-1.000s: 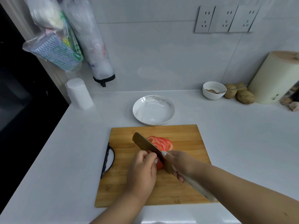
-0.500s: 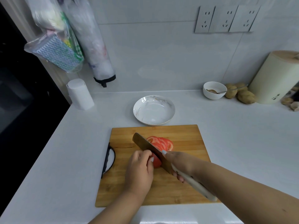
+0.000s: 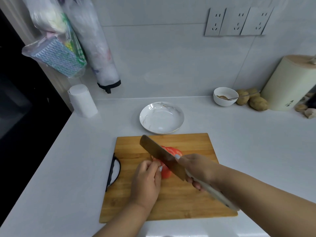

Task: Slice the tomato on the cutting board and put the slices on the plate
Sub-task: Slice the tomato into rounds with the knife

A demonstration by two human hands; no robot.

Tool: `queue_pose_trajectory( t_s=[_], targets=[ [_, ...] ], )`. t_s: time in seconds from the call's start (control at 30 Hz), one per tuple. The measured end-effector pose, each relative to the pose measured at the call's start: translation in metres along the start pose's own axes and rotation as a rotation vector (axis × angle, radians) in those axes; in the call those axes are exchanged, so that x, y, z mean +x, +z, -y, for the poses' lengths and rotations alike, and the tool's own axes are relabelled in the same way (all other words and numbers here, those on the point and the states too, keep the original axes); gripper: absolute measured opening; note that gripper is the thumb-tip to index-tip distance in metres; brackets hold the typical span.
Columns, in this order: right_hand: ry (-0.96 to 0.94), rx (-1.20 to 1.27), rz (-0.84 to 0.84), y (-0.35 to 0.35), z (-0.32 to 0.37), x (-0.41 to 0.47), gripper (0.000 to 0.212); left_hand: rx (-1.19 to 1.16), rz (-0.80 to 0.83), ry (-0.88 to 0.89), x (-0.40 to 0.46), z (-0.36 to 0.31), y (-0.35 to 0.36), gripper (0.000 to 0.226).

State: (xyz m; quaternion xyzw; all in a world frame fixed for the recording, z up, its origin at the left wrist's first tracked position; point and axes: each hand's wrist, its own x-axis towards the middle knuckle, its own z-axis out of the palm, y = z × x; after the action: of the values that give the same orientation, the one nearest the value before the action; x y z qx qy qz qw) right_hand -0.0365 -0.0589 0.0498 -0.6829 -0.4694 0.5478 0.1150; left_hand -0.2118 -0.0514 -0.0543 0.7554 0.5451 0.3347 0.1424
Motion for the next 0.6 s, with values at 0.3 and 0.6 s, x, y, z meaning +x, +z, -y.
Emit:
queue_pose_trajectory(
  t_s=[0.3, 0.6],
  targets=[
    [0.0, -0.056, 0.035, -0.012, 0.003, -0.036, 0.039, 0.003, 0.02, -0.043, 0.004, 0.0, 0.002, 0.011],
    [0.009, -0.085, 0.026, -0.01, 0.0, -0.048, 0.037, -0.012, 0.027, -0.029, 0.004, 0.002, 0.002, 0.011]
  ],
)
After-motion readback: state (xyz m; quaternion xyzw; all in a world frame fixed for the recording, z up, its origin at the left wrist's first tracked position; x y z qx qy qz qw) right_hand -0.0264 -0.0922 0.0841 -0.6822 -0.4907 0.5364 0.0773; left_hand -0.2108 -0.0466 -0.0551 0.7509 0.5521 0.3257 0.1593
